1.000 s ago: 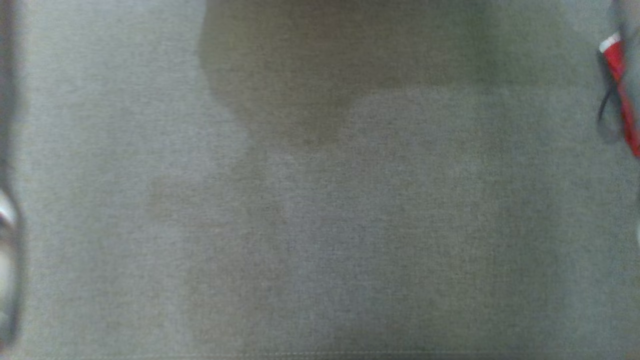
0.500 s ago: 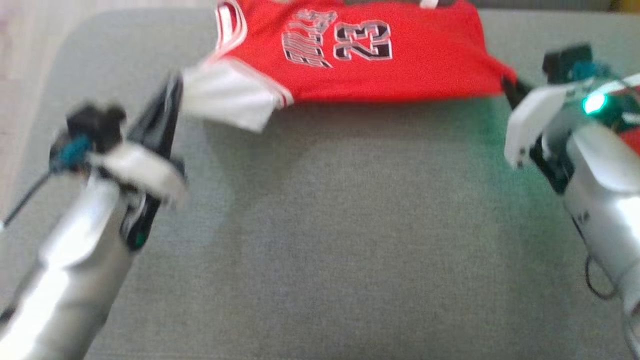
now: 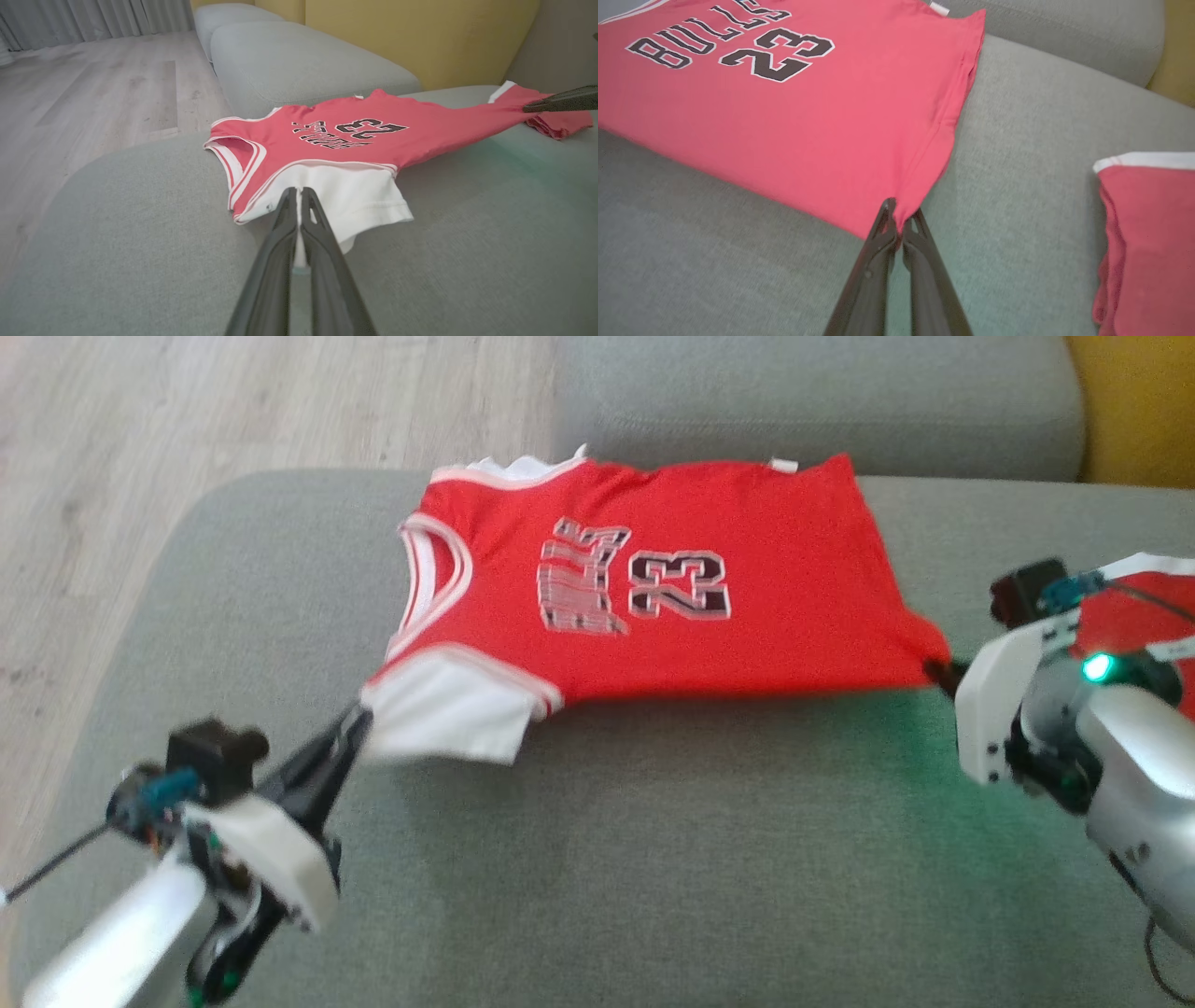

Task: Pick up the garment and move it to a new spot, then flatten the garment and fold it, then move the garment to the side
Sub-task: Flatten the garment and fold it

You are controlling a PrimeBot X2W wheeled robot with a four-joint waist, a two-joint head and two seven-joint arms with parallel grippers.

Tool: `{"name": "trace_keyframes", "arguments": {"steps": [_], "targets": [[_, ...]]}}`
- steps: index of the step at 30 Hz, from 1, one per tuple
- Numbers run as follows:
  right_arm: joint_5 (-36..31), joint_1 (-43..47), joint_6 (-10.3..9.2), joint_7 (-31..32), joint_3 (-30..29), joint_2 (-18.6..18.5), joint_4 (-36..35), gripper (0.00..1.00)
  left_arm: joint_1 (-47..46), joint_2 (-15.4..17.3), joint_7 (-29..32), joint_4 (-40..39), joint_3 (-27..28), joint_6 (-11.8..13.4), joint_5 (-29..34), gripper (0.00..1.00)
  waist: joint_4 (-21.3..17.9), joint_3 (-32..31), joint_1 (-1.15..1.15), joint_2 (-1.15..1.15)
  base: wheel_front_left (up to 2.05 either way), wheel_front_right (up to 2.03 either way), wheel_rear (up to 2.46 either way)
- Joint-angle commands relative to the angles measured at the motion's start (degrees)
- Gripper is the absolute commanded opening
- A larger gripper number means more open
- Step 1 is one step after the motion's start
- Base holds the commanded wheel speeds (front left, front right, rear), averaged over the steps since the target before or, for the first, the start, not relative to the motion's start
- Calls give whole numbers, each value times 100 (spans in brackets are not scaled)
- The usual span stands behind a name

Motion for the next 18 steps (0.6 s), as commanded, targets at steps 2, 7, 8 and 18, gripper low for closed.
{"name": "trace_keyframes", "arguments": {"steps": [2, 7, 8, 18], "targets": [[270, 99, 21, 192, 164, -269, -341, 0, -20, 435, 144, -447, 236, 101, -75, 0, -77, -128, 1, 0, 0, 0, 0], [1107, 448, 21, 975, 568, -752, -1154, 0, 474, 881, 598, -1468, 197, 440, -202, 0, -140, -230, 1, 0, 0, 0, 0], [1223, 480, 21, 1082, 606, -833, -1277, 0, 513, 925, 640, -1591, 205, 492, -214, 0, -143, -226, 1, 0, 0, 0, 0], [1505, 161, 21, 1205, 594, -1133, -1762, 0, 129, 901, 798, -1754, 327, 637, -179, 0, -144, 159, 1, 0, 0, 0, 0]]}}
